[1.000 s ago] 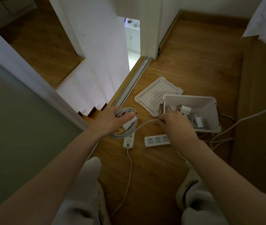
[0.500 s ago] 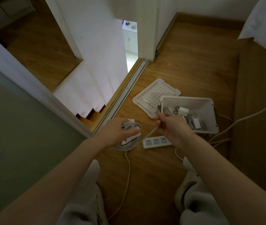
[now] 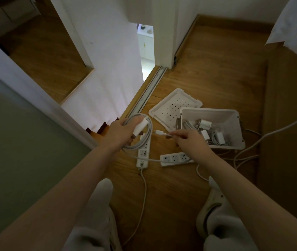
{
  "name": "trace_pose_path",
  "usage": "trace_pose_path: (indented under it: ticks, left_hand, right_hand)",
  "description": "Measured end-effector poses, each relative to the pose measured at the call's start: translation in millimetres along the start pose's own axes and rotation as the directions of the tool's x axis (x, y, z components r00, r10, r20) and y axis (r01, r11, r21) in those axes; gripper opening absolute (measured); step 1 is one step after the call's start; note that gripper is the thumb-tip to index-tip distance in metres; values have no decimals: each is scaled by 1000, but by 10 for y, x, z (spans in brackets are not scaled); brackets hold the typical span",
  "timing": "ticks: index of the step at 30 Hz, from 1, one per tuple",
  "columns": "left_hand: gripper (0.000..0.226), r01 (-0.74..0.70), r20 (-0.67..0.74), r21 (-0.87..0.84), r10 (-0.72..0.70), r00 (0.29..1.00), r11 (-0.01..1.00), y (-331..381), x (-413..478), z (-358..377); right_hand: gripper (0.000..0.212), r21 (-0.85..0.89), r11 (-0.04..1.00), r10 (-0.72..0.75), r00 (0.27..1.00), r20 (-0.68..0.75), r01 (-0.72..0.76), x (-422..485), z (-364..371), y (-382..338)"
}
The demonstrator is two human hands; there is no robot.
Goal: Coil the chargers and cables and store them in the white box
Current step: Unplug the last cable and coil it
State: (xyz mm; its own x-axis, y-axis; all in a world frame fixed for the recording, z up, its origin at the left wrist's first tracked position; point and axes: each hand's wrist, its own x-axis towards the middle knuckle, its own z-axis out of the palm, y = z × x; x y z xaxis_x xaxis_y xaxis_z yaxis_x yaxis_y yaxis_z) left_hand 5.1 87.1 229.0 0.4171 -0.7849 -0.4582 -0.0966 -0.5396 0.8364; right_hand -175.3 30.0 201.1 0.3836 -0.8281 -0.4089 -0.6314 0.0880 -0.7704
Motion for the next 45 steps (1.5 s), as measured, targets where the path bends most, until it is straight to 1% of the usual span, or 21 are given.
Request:
trace_pose_path:
  ticks: [2,5,11,15,18,22,24,25,28,29,31,33,35,37,40,42,43,44,45]
  left_hand:
    - [32,21,3,-68,-21,1000,997,19,-14,-17]
    - [33,57,51,-137,-50,997,989,44,-52,-13]
    - [35,117,114,-195,-95,989,974,97,-119,42]
    - [40,138,156,-194,-109,982,971,122,-140,62]
    - [44,139,190,-176,-105,976,975,114,-169,116]
    - [40,124,159,-179,-96,983,976,86,-180,171]
    - [38,114,132,-169,-92,987,979,84,-170,171]
    - [36,100,118,-164,-81,990,981,79,-158,169]
    - [32,57,103,-150,-42,994,987,48,-120,168]
    - [31,54,104,-144,-39,994,988,33,-111,172]
    - [34,71,106,-146,-56,993,987,13,-100,189]
    - [40,76,92,-121,-65,994,990,-2,-91,212]
    - [41,74,82,-107,-65,995,992,-5,-92,233]
    - [38,110,85,-142,-98,992,984,-2,-99,241]
    - [36,166,91,-207,-150,984,964,7,-106,224]
    - [39,141,89,-197,-126,988,970,-1,-108,224]
    - [40,110,73,-161,-99,992,981,-6,-109,229]
    - [39,76,49,-120,-71,996,990,-5,-115,235]
    - [37,52,30,-94,-49,998,994,-1,-122,241]
  right_hand:
    - [26,44,999,-21,999,43,19,-28,10,-40]
    - [25,130,991,-44,996,80,34,-70,45,-88]
    - [23,218,976,-48,984,169,10,-105,100,-140]
    - [27,279,960,-39,975,218,-24,-112,114,-159]
    - [26,349,936,-52,964,262,-44,-133,153,-185]
    - [19,485,863,-35,941,338,-142,-206,208,-222]
    - [17,513,846,-26,948,316,-148,-219,228,-240]
    - [16,510,849,-12,959,282,-140,-220,235,-250]
    - [14,501,864,-22,991,132,-47,-249,269,-262]
    - [16,506,862,-57,996,72,13,-272,288,-258]
    - [22,467,860,-191,979,-74,204,-319,339,-239]
    - [24,334,865,-334,927,-173,374,-317,401,-190]
    - [21,162,885,-401,891,-214,437,-286,438,-148]
    - [14,82,905,-394,894,-212,418,-264,425,-155]
    - [6,22,915,-396,904,-161,404,-248,374,-181]
    - [5,23,920,-384,911,-150,391,-245,347,-196]
    - [7,74,931,-346,928,-137,358,-249,338,-210]
    - [9,164,942,-278,954,-110,293,-248,331,-231]
    - [13,281,940,-183,981,-66,194,-239,321,-243]
